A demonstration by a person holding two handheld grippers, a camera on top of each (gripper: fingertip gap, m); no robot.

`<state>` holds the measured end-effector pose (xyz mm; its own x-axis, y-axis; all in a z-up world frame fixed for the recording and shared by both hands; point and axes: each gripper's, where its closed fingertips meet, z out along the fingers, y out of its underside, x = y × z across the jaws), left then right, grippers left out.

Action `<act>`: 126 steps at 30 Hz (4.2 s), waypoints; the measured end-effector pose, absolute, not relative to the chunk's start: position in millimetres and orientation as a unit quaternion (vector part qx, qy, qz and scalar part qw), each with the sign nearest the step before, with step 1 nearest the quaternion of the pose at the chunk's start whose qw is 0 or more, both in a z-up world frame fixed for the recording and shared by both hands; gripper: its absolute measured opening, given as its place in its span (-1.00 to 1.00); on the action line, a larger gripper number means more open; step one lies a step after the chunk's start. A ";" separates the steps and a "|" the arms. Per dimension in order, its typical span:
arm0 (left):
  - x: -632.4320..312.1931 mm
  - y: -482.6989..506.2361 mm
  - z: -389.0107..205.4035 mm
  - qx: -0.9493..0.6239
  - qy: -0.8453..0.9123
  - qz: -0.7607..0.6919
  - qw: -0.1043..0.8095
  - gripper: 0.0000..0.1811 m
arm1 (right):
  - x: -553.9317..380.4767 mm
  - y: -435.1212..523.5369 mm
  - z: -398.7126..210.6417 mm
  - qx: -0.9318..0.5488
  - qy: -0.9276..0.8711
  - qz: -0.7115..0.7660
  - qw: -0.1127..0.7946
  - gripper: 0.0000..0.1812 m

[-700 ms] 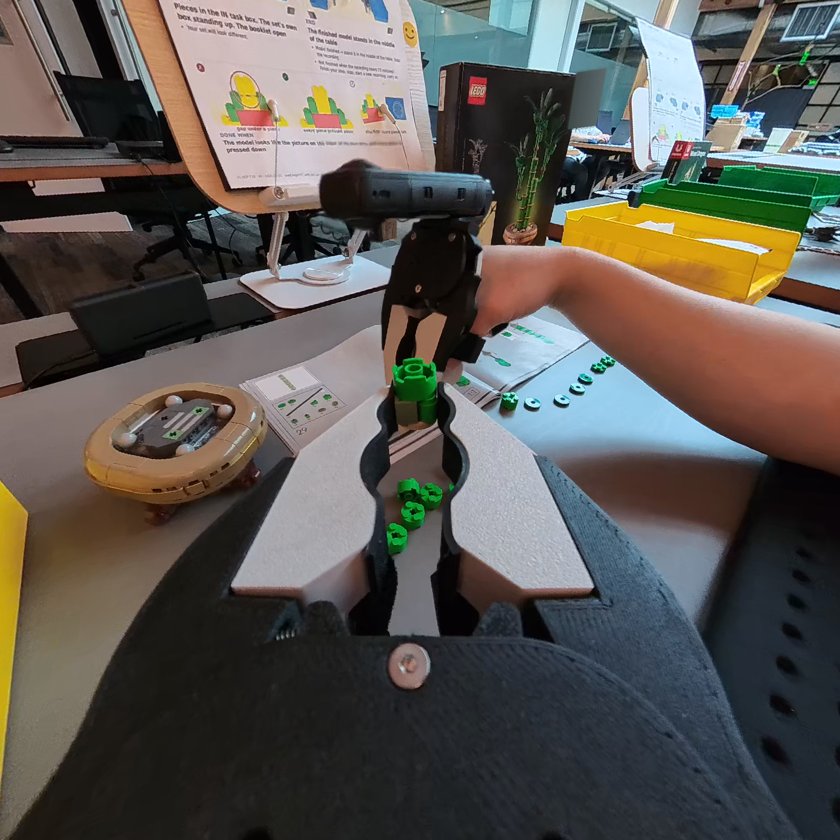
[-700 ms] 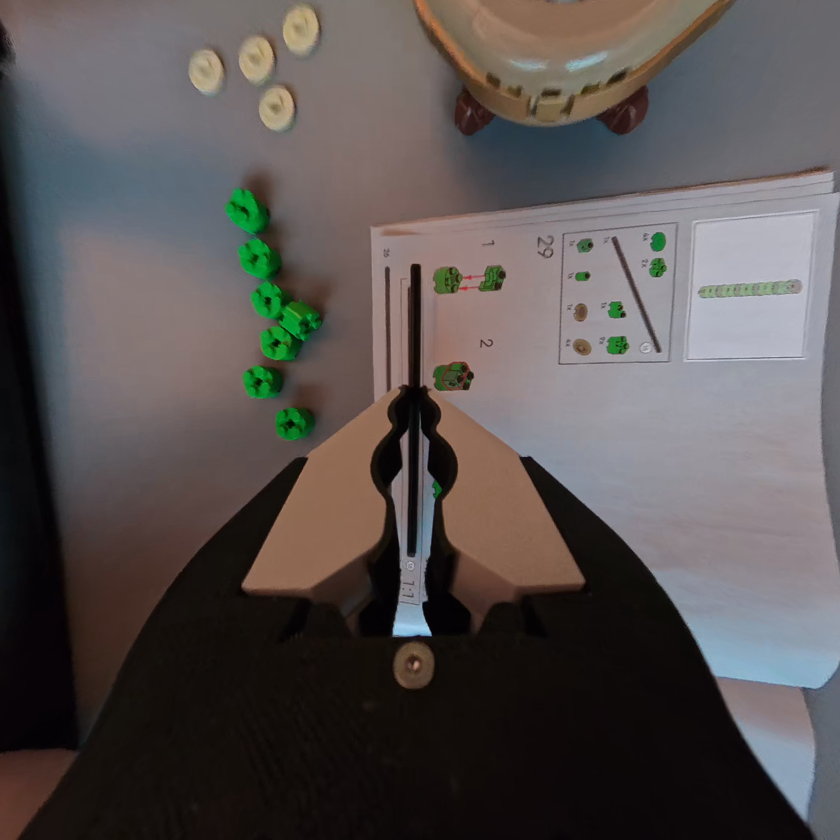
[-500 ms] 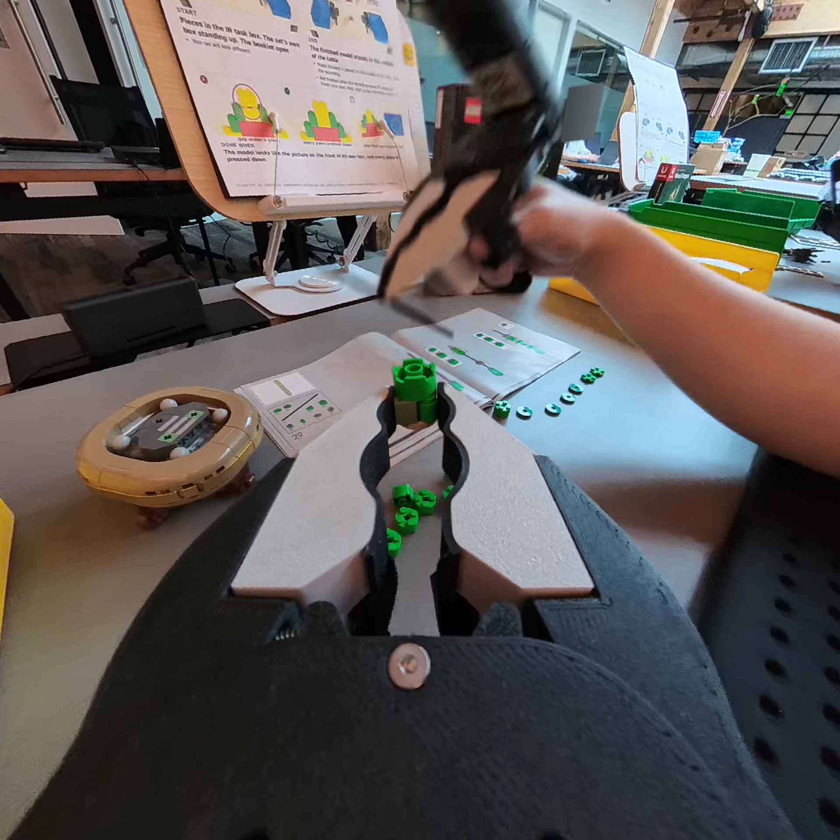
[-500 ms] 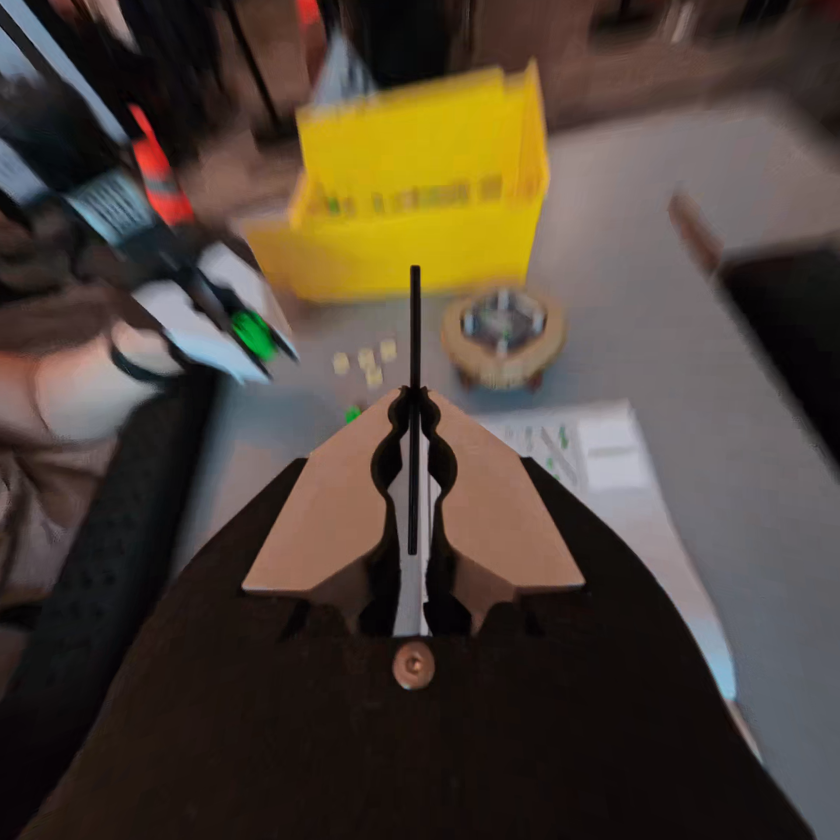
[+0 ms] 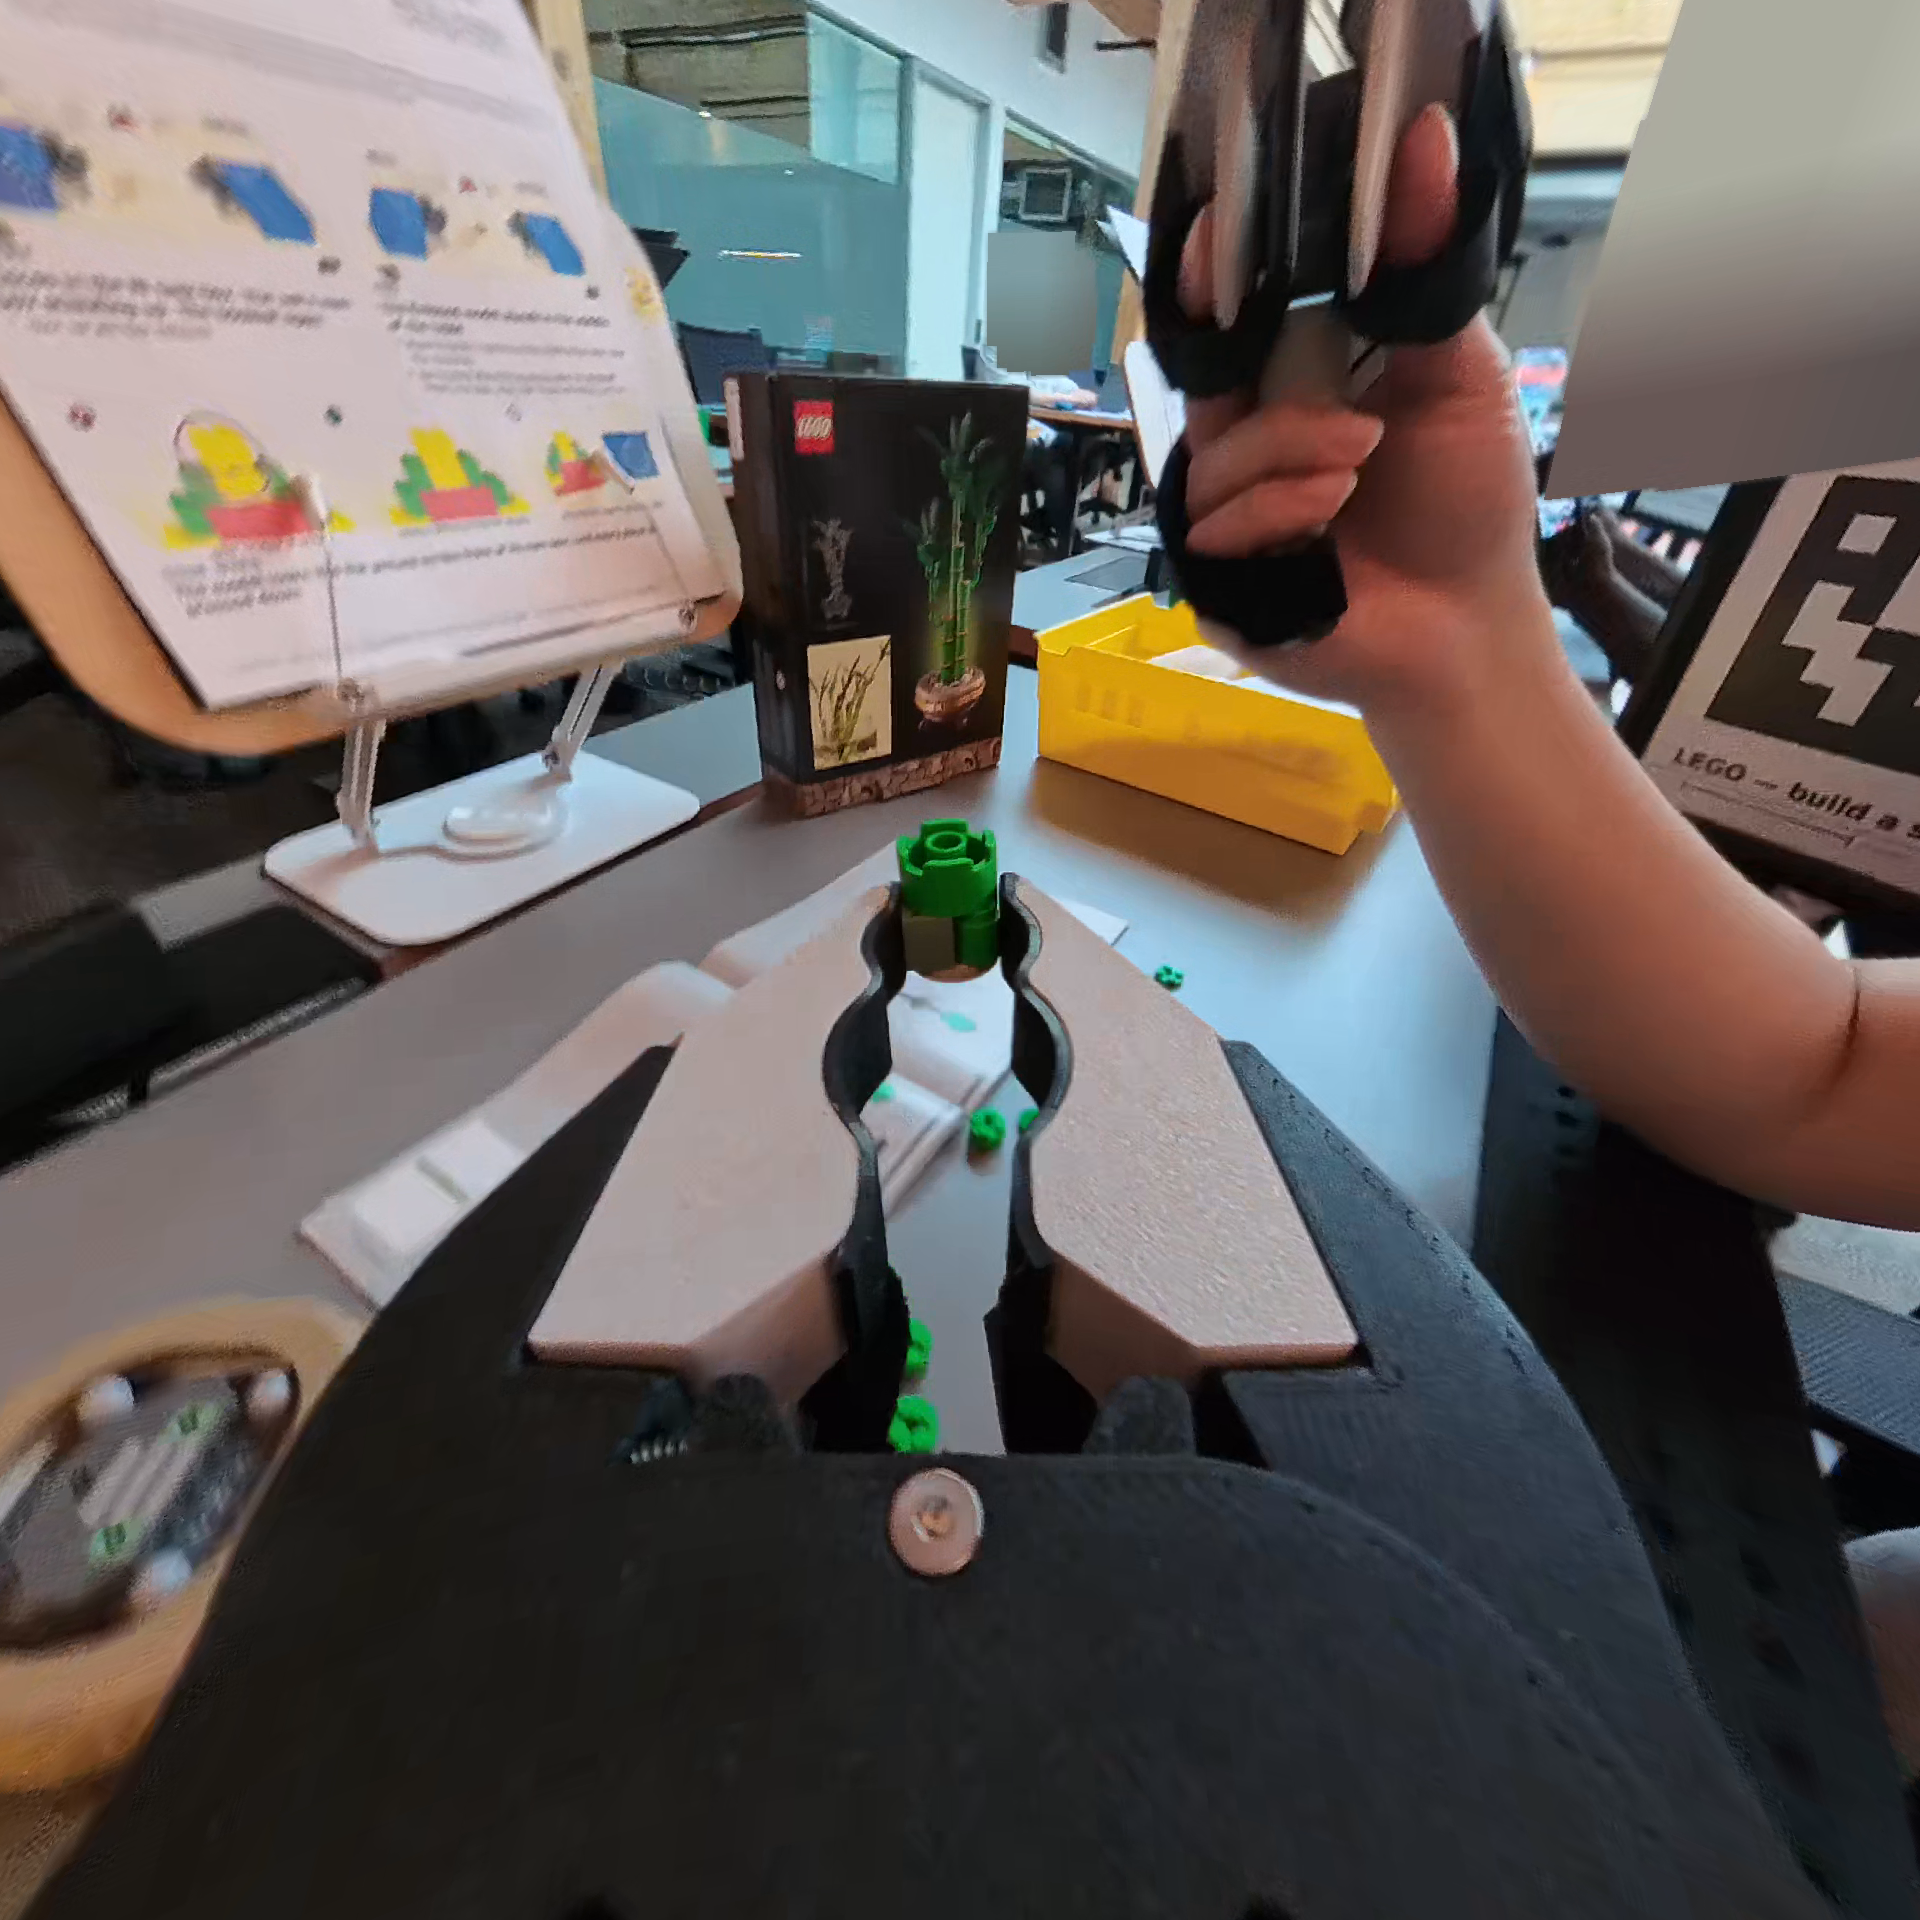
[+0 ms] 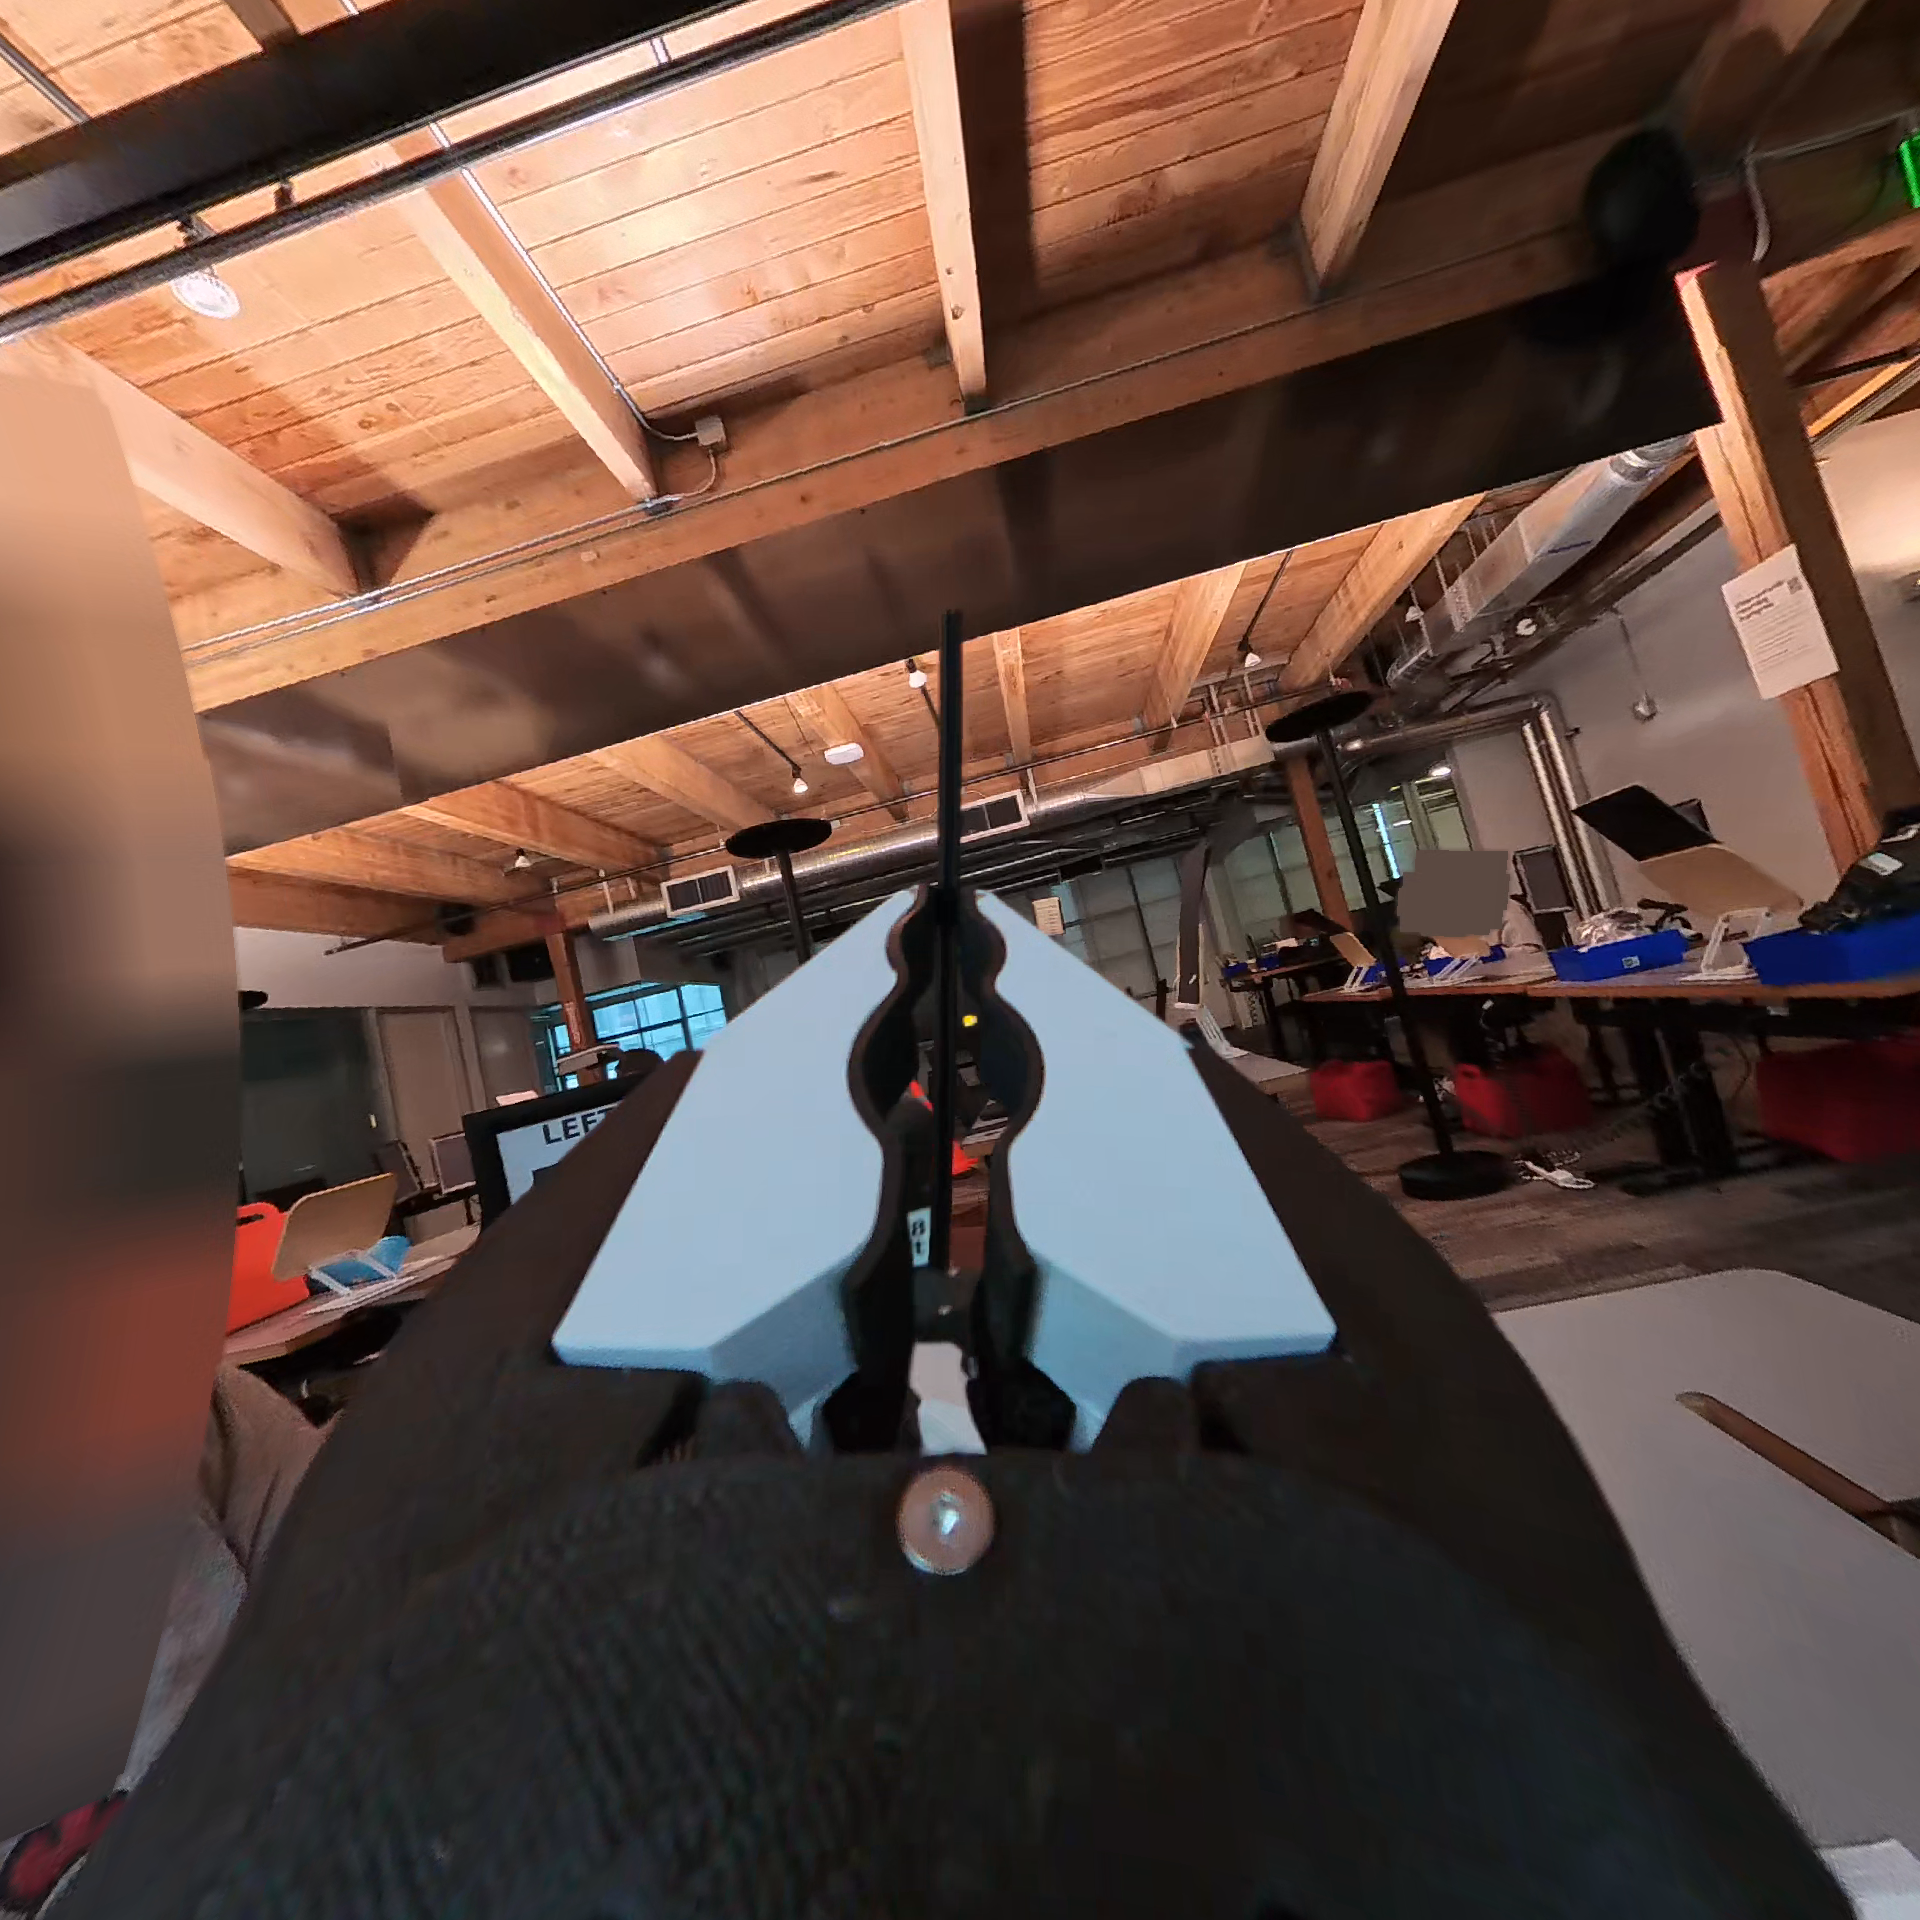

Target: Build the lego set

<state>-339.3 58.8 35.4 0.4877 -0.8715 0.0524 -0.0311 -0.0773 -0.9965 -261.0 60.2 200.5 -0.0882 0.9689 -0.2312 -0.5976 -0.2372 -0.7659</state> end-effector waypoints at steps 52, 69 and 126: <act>-303.0 69.5 11.9 -0.576 0.417 -0.349 0.611 -0.84 | -329.1 72.2 109.0 -0.388 -0.358 0.635 0.565 -0.98; -300.4 59.5 13.3 -0.584 0.388 -0.472 0.534 -0.83 | -324.5 75.9 106.3 -0.392 -0.366 0.629 0.563 -0.97; -305.9 62.9 -0.2 -0.604 0.413 -0.437 0.523 -0.84 | -325.5 73.6 92.8 -0.420 -0.445 0.553 0.565 -0.98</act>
